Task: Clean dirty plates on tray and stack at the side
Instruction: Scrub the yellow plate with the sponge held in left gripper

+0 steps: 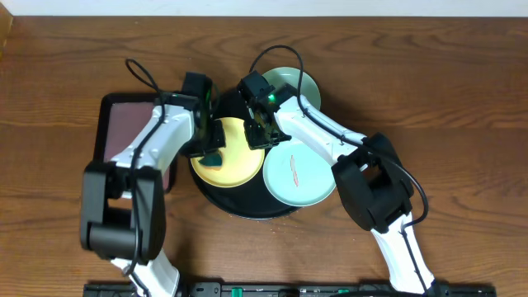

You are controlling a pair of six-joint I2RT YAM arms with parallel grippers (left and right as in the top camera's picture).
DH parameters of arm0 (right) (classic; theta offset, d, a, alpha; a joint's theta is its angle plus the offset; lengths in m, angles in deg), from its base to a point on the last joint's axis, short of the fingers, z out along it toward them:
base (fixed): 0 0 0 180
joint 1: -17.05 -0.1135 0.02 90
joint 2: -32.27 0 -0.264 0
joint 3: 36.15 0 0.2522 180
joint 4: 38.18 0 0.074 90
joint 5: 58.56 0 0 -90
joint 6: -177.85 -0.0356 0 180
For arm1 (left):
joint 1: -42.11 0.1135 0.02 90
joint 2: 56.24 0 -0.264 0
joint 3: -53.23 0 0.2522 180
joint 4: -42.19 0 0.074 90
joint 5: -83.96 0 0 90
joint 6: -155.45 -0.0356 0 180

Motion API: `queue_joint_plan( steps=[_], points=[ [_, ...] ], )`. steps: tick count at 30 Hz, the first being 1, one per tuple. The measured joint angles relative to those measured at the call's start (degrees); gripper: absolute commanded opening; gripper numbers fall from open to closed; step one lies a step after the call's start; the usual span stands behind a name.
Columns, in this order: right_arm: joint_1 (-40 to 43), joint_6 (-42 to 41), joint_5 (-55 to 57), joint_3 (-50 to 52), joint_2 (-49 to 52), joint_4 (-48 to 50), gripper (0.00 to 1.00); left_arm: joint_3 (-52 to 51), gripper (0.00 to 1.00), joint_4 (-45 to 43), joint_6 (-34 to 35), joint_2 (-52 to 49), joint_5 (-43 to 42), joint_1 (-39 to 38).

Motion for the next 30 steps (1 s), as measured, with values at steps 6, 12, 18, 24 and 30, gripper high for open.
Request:
queue_joint_plan(
  steps=[6, 12, 18, 24, 30],
  points=[
    [0.00, 0.00, 0.13, 0.00, 0.00, 0.00, 0.04, 0.00, 0.08, -0.24, 1.36, -1.42, -0.94, -0.17],
    [0.00, 0.00, 0.17, 0.00, 0.00, 0.00, 0.04, 0.00, 0.08, -2.86, -6.19, -1.64, -10.21, -0.96],
    [0.00, 0.00, 0.17, 0.00, 0.00, -0.07, 0.04, 0.00, 0.08, -5.01, -8.31, -1.95, -11.93, -3.58],
    [0.00, 0.00, 0.17, 0.00, 0.00, -0.09, 0.04, 0.00, 0.07, -3.54, 1.33, -1.95, 2.67, -3.72],
    [0.00, 0.00, 0.17, 0.00, 0.00, -0.09, 0.04, 0.02, 0.07, 0.94, 9.84, -1.95, 16.31, -4.09]
  ],
)
